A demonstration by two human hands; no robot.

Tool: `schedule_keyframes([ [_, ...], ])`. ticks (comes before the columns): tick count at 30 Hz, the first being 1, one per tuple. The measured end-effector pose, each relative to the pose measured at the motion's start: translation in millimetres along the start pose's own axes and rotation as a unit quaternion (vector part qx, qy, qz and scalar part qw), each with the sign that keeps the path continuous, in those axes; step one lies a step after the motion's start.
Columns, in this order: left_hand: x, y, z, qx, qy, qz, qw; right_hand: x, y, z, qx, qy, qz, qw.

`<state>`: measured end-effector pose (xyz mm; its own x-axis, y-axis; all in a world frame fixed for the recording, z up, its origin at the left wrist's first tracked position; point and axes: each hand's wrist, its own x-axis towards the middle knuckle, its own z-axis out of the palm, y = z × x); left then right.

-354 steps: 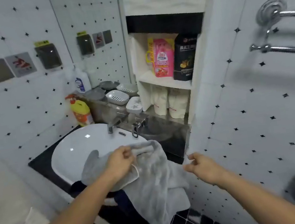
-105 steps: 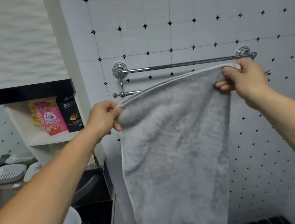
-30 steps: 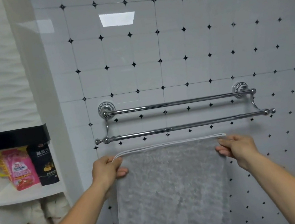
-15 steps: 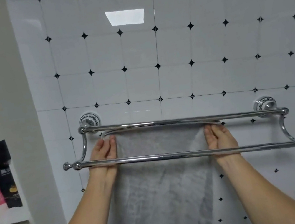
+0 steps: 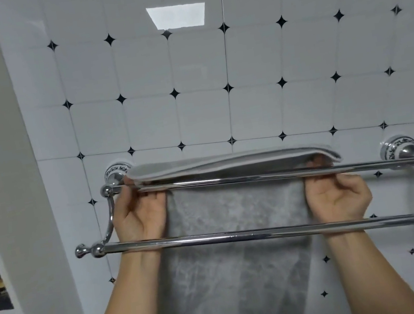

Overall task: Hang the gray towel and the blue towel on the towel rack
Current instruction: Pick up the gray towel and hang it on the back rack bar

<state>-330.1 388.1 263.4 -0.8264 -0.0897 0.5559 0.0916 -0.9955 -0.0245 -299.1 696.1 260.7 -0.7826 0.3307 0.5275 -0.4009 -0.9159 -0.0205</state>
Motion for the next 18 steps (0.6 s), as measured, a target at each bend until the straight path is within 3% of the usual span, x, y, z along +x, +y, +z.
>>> schedule_keyframes([
  [2, 5, -2, 4, -0.013, -0.009, 0.012, 1.0, 0, -1, 0, -0.018, -0.027, 0.007, 0.999],
  [5, 9, -3, 9, 0.042, -0.018, 0.014, 0.999, 8, -2, 7, -0.137, -0.02, -0.006, 0.99],
  [10, 9, 0, 6, 0.121, 0.018, 0.026, 0.992, 11, -1, 4, -0.207, -0.003, -0.036, 0.978],
  [18, 9, 3, -4, 0.215, -0.007, 0.057, 0.975, 11, -7, -13, -0.328, -0.017, -0.083, 0.941],
])
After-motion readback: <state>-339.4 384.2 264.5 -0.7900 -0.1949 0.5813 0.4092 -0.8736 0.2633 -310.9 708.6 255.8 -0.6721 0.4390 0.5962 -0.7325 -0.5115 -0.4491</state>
